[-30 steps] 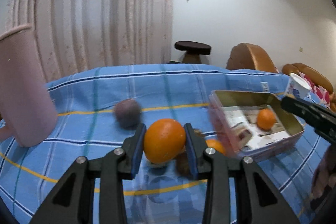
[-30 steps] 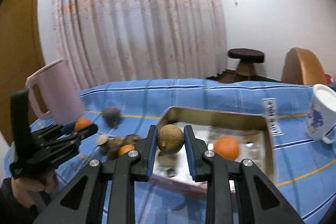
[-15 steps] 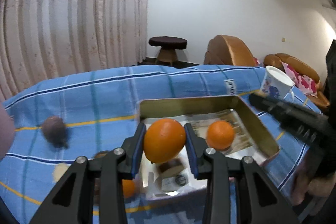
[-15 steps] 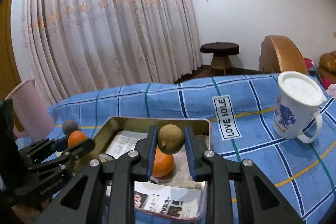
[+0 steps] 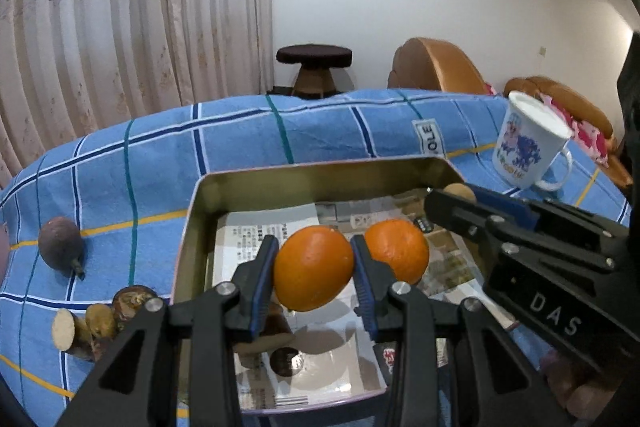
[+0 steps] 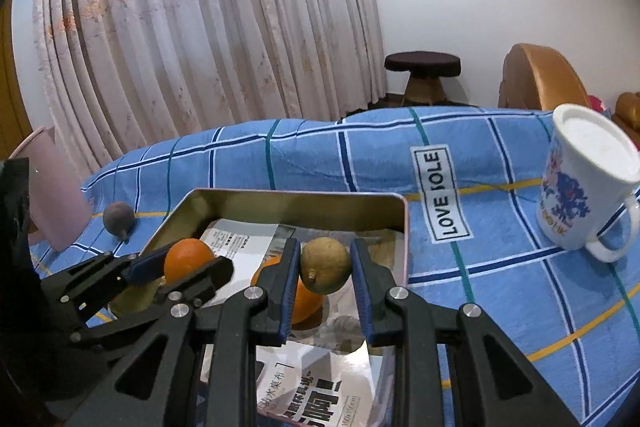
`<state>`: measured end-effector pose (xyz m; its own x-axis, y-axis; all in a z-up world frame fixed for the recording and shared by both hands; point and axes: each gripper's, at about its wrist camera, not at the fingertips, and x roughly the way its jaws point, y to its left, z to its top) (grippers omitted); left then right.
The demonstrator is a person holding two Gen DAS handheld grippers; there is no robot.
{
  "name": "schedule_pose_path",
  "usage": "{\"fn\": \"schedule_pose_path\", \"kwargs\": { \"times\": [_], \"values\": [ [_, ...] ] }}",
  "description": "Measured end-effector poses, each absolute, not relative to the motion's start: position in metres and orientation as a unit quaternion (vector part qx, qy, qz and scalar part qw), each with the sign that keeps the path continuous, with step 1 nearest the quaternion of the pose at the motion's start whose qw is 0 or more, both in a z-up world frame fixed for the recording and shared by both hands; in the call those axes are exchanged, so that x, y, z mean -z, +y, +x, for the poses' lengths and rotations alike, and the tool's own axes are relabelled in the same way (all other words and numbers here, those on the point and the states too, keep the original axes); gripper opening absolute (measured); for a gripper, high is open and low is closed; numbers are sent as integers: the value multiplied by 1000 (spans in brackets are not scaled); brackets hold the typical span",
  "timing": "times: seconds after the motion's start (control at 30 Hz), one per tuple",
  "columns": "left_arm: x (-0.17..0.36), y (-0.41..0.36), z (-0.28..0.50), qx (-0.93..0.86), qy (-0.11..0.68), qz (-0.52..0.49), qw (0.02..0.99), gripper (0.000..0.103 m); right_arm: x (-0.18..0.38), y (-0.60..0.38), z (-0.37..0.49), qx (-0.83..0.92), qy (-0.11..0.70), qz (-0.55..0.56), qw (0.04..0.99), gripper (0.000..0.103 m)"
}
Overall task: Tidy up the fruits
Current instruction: 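Place the kiwi-like fruit in the tin with the right tool while the left tool places the orange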
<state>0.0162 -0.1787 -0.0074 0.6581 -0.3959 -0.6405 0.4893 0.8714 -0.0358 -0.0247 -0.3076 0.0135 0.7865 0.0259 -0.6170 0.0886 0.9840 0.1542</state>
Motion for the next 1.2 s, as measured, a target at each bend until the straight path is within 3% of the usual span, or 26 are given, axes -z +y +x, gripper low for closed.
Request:
{"fn": "schedule_pose_path", "kwargs": {
  "times": [0.43, 0.53, 0.57, 0.7, 0.8, 1.2],
  "values": [
    [11, -184, 18, 233, 346, 79, 906, 42, -4, -308, -18, -5, 346, 121, 930, 28],
    [10, -184, 16, 225, 339, 80, 910, 71, -5, -308, -19, -6, 344, 127, 930, 33],
    [9, -183, 15, 220, 334, 78, 913, 81, -6, -309, -20, -5, 342, 129, 931, 39],
    [3, -179, 7, 210, 315, 77, 922, 100, -16, -313, -30, 0, 310, 142, 940, 57],
    [1, -179, 3, 204, 307, 84, 926, 101, -23, -318, -37, 15, 283, 146, 948, 69],
    [-4, -165, -2, 187, 291, 81, 935, 103, -22, -325, -42, 35, 269, 152, 950, 69]
  ]
}}
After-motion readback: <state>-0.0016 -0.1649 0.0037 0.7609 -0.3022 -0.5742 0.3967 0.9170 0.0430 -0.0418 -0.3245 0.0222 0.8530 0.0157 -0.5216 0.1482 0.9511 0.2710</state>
